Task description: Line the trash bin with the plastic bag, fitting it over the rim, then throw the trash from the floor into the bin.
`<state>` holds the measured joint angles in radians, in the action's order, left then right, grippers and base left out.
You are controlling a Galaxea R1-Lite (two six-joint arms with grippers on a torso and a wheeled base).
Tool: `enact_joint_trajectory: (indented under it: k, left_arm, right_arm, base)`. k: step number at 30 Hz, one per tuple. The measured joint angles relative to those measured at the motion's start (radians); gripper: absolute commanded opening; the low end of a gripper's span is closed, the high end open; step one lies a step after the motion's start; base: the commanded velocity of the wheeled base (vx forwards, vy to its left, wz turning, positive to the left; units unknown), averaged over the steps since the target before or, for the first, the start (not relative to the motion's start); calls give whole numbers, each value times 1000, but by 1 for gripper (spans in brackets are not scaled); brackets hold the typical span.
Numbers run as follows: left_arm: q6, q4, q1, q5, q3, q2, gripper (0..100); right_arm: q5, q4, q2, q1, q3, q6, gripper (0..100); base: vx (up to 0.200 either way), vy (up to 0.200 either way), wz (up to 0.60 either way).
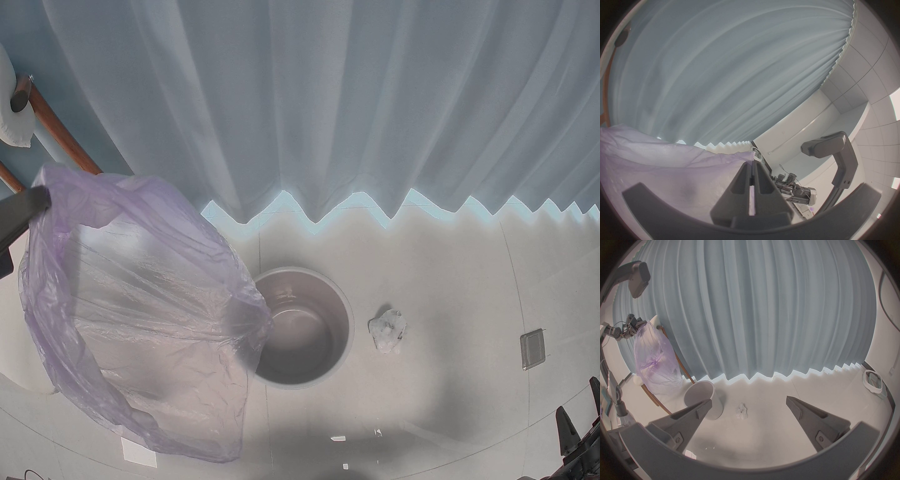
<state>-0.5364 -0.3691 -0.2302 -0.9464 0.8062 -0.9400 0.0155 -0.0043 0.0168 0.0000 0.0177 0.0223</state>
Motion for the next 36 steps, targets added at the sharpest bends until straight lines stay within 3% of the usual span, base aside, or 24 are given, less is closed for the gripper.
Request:
enact_joint_trajectory:
  k: [12,21,30,36]
  left_arm:
    - [-78,-3,-175,-10,6,-17,0]
    - [-83,-3,-319,-11,7,-57,0]
    - [-82,-88,-354,-11,10,-163,0]
    - [-80,-215,-309,-11,1,-266,0]
  right_arm:
    - [0,0,0,0,0,0,100]
    - [0,0,0,0,0,1,100]
    - [0,0,0,0,0,1,100]
    - [0,0,0,0,0,2,100]
  base:
    - [0,0,0]
    - [0,0,0]
    - [0,0,0]
    - [0,0,0]
